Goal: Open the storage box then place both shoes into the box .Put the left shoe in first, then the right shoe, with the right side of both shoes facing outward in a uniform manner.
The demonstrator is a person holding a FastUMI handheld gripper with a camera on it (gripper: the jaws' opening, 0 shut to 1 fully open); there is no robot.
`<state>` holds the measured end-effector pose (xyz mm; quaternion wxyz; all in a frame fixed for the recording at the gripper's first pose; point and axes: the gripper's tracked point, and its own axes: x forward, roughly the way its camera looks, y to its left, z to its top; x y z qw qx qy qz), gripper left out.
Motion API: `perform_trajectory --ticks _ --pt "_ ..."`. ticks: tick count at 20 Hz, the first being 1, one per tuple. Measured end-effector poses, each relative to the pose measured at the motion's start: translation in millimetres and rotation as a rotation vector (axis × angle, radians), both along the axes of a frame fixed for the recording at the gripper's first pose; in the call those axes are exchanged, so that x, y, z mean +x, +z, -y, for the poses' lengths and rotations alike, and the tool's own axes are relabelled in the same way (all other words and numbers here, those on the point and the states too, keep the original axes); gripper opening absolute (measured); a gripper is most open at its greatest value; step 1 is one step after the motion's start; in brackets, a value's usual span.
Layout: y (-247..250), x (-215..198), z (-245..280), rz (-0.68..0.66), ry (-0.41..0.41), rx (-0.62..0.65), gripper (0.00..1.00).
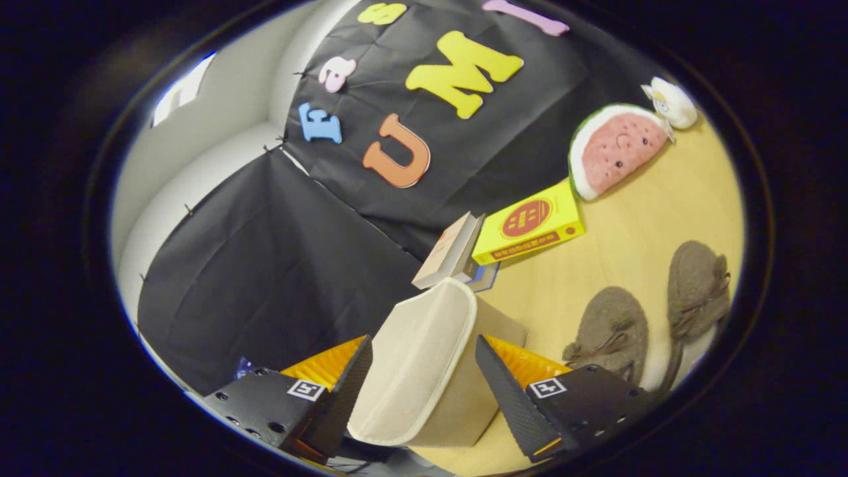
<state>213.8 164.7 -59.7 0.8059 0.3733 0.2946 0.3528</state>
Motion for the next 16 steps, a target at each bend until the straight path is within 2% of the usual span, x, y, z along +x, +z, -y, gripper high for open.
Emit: perform_trajectory --ticks 4,9,13,15,16 --pt "-11.3 12.4 -15.3 -0.133 0.082 0.116 0.95" --pt "-17.5 3.9 -42.3 -0.224 0.243 0.213 0.95" --pt "-24.1 4.1 -47.9 -0.257 0.269 0.213 0.93" --pt "-27.5 7.5 -48.0 -0.271 0.262 0.207 0.67" --pt "-27.0 9.3 -44.2 -0.272 0.257 0.198 0.61"
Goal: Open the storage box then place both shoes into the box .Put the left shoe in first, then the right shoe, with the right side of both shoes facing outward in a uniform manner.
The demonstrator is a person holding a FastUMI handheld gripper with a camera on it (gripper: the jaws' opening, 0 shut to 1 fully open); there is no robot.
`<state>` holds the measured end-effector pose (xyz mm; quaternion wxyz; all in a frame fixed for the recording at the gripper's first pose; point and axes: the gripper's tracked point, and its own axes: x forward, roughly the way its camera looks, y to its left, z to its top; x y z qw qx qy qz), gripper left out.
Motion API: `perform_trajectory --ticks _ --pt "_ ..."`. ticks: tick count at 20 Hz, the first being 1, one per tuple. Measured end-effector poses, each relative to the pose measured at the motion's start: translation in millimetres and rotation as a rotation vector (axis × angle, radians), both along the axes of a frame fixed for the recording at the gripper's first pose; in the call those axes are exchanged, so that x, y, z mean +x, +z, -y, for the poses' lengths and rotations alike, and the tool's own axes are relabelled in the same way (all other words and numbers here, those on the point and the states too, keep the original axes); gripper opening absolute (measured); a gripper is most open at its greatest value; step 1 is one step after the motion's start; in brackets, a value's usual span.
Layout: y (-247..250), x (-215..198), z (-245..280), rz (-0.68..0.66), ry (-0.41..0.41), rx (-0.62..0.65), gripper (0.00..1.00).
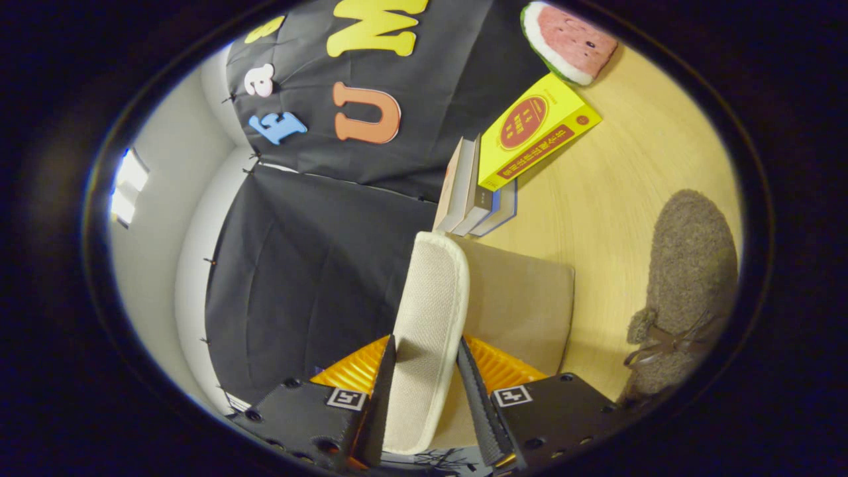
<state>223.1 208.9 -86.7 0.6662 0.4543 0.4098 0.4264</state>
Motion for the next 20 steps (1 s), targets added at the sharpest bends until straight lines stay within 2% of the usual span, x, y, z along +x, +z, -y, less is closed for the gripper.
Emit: perform_trajectory --ticks 2,4,5,6,7,14,20 --pt "0.7 3.4 4.1 -0.012 -0.022 -0.003 0.45" --pt "3.6 4.1 7.4 -0.01 -0.006 -0.02 0.27" --pt "9.2 4.8 -8.2 -0.005 -0.016 0.041 0.27" --pt "35.8 0.8 14.0 0.013 -0.015 0.065 0.14" --pt "41.8 -4.0 16.1 0.04 -0.006 0.058 0.0" --pt "105.4 -9.6 -13.5 0.117 0.001 0.062 0.0" --pt "164.8 -14.7 -75.7 0.176 0.015 0.069 0.0"
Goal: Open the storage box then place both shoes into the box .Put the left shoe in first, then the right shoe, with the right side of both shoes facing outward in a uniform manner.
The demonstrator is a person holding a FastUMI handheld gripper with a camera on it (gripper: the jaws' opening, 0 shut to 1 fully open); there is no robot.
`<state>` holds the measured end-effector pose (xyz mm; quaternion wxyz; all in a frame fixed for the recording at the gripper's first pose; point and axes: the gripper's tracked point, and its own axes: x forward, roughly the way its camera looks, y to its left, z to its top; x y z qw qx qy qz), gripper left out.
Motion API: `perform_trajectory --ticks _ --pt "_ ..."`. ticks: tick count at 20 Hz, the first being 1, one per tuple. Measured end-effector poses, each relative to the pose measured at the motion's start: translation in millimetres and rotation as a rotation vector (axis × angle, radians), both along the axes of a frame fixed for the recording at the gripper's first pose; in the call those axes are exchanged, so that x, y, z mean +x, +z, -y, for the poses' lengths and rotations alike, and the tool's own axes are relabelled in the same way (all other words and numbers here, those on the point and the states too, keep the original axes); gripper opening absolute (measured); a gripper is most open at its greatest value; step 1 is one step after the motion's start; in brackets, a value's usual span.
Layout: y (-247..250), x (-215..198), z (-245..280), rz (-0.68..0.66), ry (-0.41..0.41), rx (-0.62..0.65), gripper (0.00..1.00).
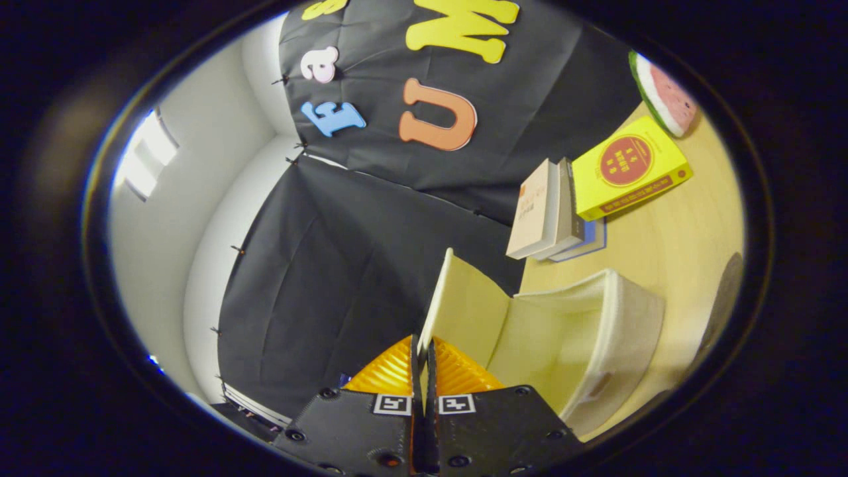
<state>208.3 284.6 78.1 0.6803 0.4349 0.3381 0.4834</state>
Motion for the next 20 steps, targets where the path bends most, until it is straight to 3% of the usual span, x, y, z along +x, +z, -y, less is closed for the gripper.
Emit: perform_trajectory --ticks 7,14,16,18,20 --pt "31.8 -6.9 -98.0 0.026 0.011 -0.015 0.01" --pt "24.5 -6.4 -191.0 0.028 0.009 -0.084 0.05" --pt "19.8 -6.7 -201.1 0.037 -0.001 -0.107 0.13" --pt "18.6 -5.3 -202.0 0.039 -0.026 -0.113 0.13" --pt "17.5 -1.6 -196.2 0.047 -0.05 -0.13 0.33"
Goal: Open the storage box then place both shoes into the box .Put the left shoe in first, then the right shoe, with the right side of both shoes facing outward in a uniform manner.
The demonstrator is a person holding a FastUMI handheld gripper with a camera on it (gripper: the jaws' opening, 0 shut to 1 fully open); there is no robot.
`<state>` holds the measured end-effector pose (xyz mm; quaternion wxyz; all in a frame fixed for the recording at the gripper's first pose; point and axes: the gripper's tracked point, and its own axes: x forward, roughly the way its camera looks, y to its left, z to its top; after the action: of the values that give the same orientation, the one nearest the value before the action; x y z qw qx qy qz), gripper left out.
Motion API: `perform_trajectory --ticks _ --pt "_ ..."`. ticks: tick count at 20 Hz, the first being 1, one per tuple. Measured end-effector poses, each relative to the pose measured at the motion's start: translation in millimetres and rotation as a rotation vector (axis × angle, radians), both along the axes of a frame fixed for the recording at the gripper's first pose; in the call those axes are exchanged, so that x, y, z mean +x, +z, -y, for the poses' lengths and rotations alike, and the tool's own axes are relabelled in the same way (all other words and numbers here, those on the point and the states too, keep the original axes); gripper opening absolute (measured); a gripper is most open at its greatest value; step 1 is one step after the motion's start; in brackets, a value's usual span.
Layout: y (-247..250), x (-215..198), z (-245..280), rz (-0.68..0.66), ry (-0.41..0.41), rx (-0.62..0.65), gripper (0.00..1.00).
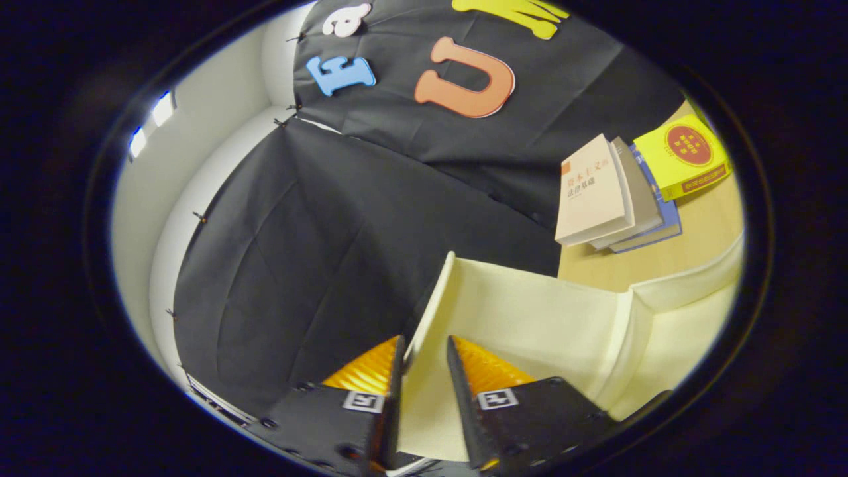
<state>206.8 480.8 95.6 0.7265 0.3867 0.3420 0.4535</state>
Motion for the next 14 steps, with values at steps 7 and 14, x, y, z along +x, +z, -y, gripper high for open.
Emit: perform_trajectory --ticks 7,14 --pt "5.7 -8.4 48.6 0.038 -0.077 -0.066 0.84" --pt "-6.2 -25.2 152.9 0.139 -0.168 -0.244 0.94"
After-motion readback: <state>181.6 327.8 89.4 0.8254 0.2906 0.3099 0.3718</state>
